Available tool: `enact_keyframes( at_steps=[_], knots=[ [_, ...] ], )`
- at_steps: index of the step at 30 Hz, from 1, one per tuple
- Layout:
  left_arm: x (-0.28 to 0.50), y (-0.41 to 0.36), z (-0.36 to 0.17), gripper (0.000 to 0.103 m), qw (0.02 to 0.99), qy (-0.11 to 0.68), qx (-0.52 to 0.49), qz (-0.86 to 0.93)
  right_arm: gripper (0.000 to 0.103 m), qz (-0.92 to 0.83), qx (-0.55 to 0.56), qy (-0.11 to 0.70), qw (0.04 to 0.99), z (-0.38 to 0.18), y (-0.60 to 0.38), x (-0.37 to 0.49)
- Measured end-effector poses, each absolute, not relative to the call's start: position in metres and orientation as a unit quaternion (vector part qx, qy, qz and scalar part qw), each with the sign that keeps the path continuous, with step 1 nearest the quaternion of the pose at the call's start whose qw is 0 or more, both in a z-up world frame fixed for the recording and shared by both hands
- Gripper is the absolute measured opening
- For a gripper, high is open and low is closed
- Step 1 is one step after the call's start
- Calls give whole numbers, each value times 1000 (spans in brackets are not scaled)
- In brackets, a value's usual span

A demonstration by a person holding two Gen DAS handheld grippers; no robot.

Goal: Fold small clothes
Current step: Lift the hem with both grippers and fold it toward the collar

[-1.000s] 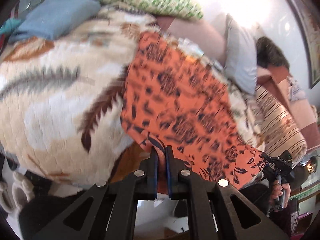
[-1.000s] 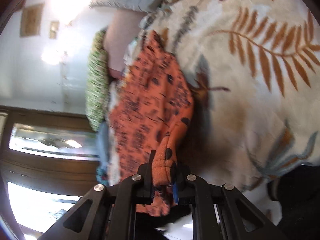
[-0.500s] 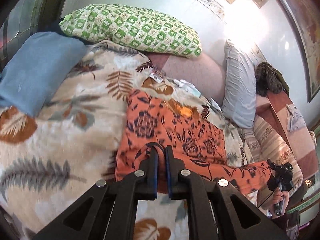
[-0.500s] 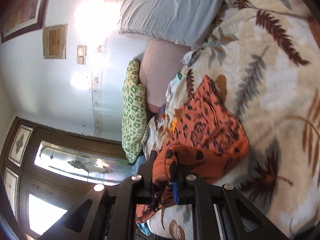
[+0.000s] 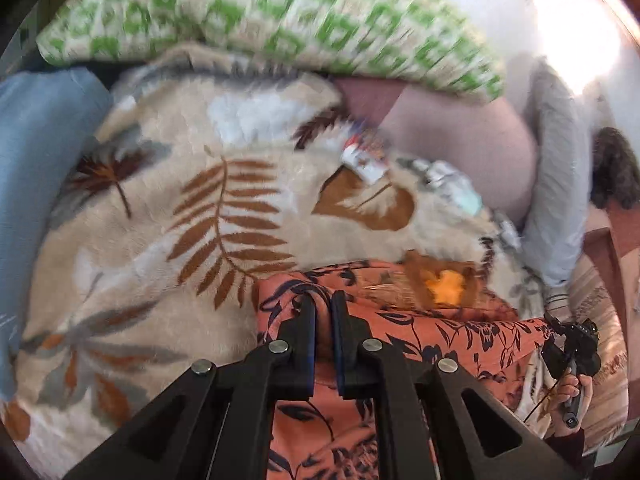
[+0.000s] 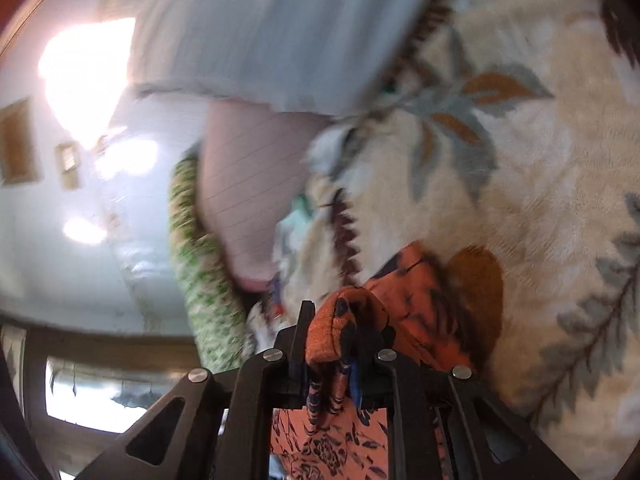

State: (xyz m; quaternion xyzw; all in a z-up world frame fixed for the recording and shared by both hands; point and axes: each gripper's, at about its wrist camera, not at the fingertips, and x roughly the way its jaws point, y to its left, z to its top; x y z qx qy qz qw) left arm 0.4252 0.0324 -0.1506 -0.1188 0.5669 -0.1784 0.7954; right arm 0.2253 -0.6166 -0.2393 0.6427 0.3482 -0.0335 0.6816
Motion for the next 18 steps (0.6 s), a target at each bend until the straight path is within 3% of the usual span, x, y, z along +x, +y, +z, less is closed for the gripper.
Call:
enact_keyframes(
  at_steps=[3,7,9,11,12,15,18],
  knots=[
    [445,28,-185,8,784,590,-123,-150,22,-42,643,388,659,-278,-623,243],
    [444,47,-188,8,786,565,-191,-159,22,-3,682,309,663,-289,-639,228],
    [436,57,-175,16,808,532,-199,-158,25,12,675,272,686,-277,-643,217],
    [427,70,-157,50,837,489,-200,-139,56,4,657,233,717,-259,-646,202],
    [422,79,-148,57,848,471,-208,-124,85,2,656,212,724,-251,-647,194],
    [396,87,-120,58,874,433,-197,-100,89,3,641,175,747,-223,-644,174],
    [354,73,-100,63,896,412,-138,-91,89,7,536,254,805,-186,-607,179]
  ],
)
